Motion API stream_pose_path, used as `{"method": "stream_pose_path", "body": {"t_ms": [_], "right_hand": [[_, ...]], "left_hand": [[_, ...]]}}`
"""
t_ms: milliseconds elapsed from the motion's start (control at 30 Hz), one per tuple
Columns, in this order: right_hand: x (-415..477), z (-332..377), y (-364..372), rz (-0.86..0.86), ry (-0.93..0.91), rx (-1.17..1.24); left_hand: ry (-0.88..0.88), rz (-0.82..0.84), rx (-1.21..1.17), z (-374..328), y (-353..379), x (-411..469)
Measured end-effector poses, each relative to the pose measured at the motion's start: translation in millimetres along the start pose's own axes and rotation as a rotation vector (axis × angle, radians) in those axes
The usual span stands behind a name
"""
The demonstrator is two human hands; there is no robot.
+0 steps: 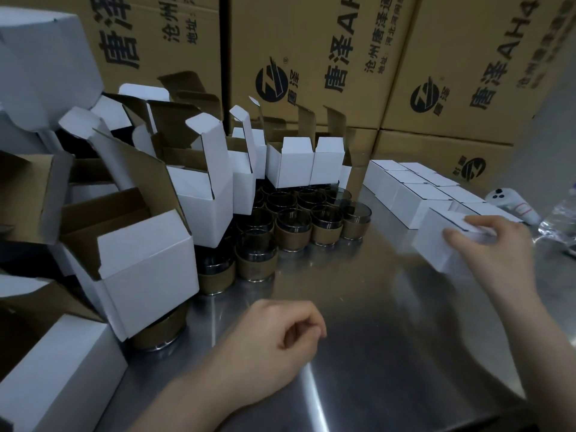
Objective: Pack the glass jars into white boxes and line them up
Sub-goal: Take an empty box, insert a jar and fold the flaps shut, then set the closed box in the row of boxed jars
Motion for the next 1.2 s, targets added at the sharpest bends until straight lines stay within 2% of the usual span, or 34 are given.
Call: {"method": "stream_pose_path", "body": {"t_ms": [333,600,833,900,1000,1100,1200], "right_hand": [[47.7,-30.9,39.6,0.003,-0.035,-0.134],[53.7,-34.4,44.5,-0.159,-0.215,-0.457],[55.2,-21.0,45.3,-0.062,-0.137,-0.554],[49.5,-6.0,45.9,-0.038,-0.122,-0.521],[35.3,39.0,48.6,-0.003,-0.241,-0.374],[7.9,104.8,51.5,0.148,-0.429,-0.044],[-29.0,175.5,48.3,0.351,-0.54,0.285]], "left_hand": [[0.018,0.059,0.064,2.9,1.1,0.2],[0.019,0.061,0.065,2.9,0.3,0.8],[0.006,0.05,0.034,6.4,-0.3,1.3],[0.008,0.047,0.031,7.9,-0.6,1.3],[0.003,0.039,0.026,10.0,-0.5,1.3],[-0.005,0.025,0.008,11.4,-1.2,1.8],[-0.009,0.025,-0.007,11.9,-2.0,2.3]]}}
Point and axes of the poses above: each hand's wrist, its own x-axis towards the middle knuckle, its own y-axis out of the palm, z = x × y, the point moved 4 cm from there along x, towards the middle knuckle, and after that the axes turned 13 degrees about -x, right-handed, at the moved point
